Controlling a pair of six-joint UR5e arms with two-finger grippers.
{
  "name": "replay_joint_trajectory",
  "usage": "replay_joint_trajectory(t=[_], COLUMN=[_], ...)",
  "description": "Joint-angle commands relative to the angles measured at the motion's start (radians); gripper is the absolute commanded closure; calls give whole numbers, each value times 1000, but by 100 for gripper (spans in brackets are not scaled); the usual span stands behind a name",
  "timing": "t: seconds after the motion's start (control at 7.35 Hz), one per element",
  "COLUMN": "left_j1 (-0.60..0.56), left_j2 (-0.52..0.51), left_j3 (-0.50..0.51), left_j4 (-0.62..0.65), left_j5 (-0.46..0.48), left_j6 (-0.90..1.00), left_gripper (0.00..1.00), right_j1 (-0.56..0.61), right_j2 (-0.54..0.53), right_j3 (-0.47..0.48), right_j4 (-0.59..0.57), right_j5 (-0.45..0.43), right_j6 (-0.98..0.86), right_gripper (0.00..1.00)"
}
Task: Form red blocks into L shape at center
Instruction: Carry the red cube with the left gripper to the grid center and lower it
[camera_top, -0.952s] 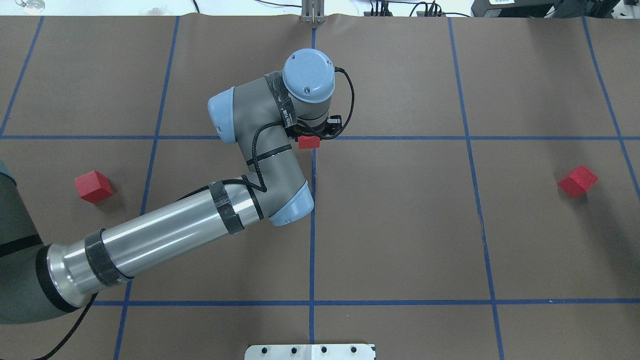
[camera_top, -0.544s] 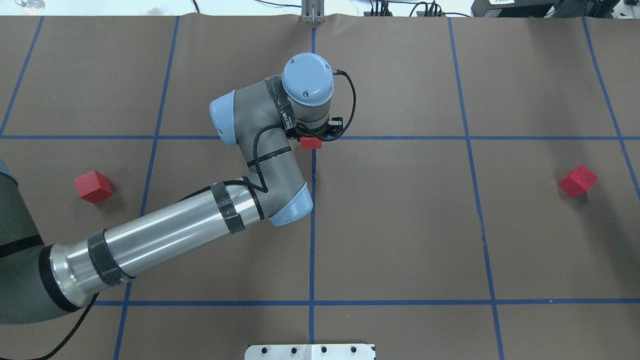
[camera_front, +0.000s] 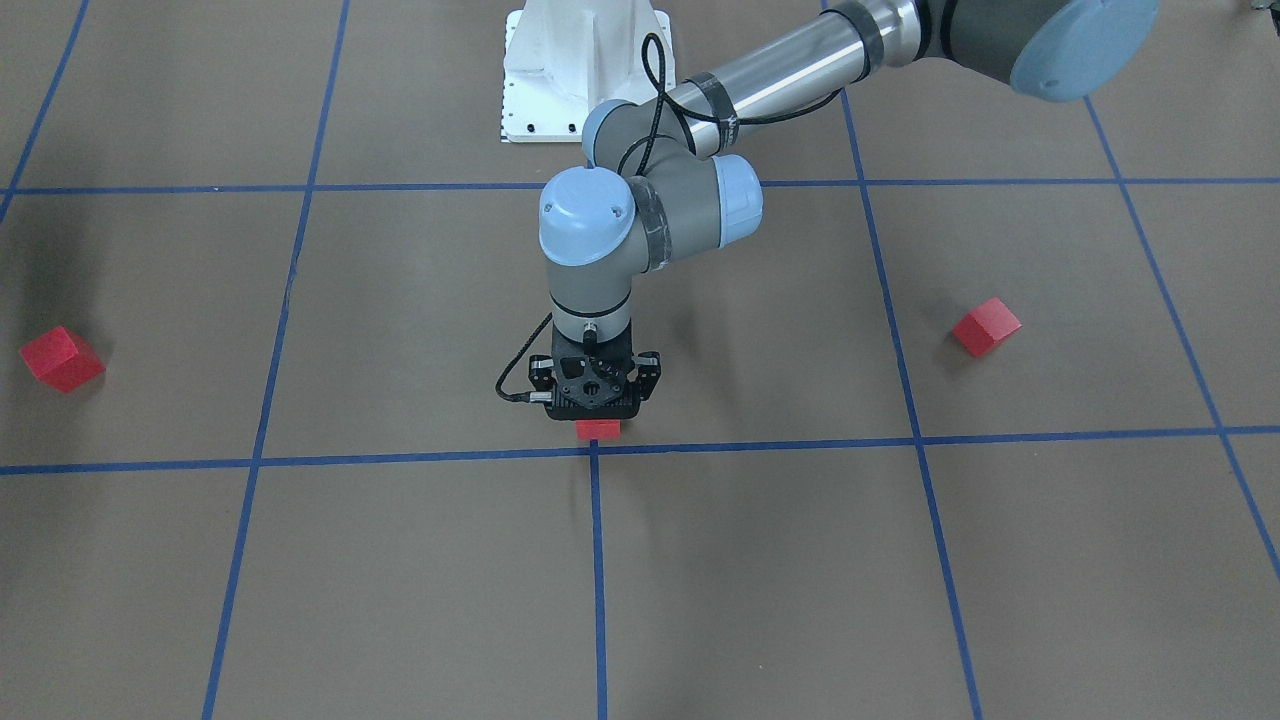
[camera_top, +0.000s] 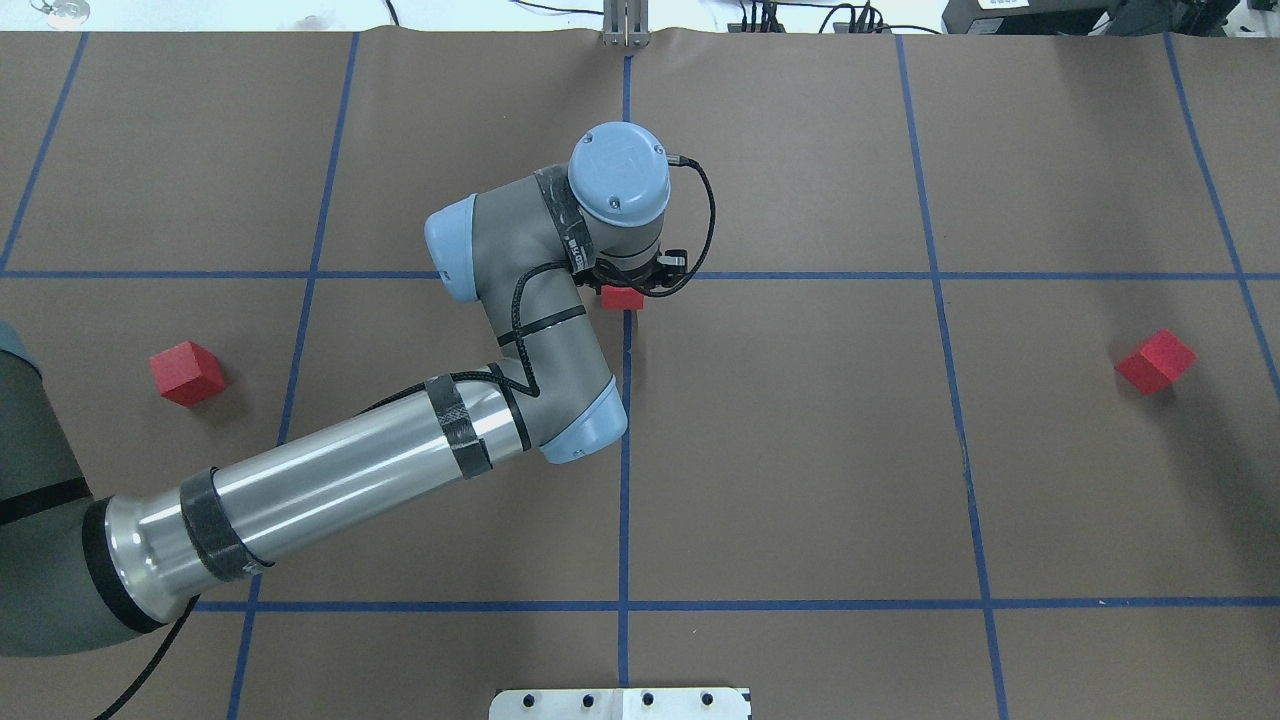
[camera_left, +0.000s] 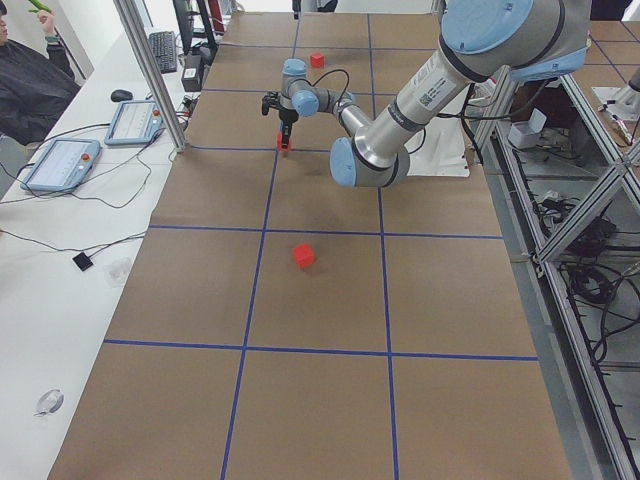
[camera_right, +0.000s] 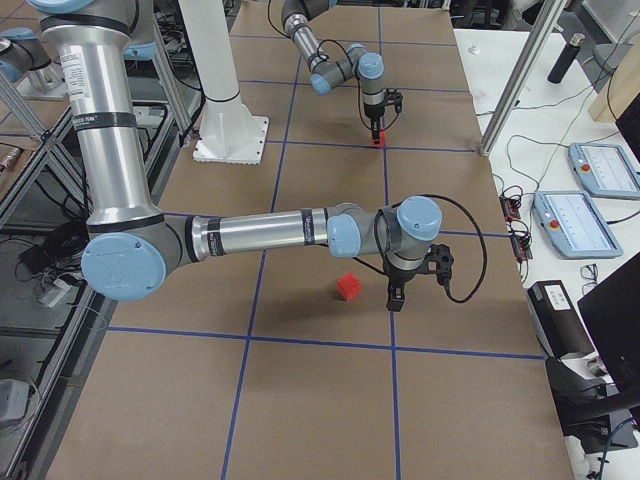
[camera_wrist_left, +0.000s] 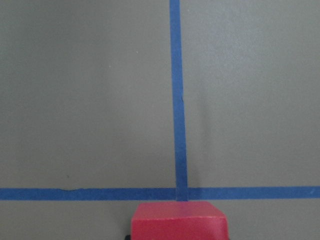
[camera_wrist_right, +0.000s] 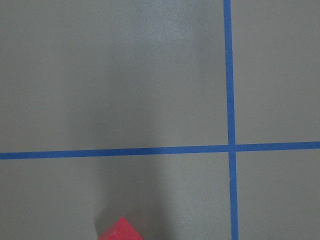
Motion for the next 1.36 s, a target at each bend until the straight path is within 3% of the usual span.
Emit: replay_joint_trajectory(t=[0.0,0.27,0.41,0.54,0.68,1.22], left_j1=[8,10,8,8,10,10], left_j2=[-1,0,0,0,0,4], left_j3=[1,1,3,3,3,3], left_j4=[-8,-9,-9,-9,-9,-28], left_j5=[1,1,0,0,0,0], left_j6=[-10,-11,-10,-8,-8,-11], left_gripper=[100,100,83,48,28,23], right_j1=[1,1,-1,-1,1,-1], right_j2=[2,2,2,2,2,12], right_j3=[-1,-3,-3,-3,-3,-13], right_j4=[0,0,-1,0,0,0], right_j5=[1,1,1,1,1,0], right_j6=[0,2,3,3,3,2], right_gripper=[1,1,1,1,1,1])
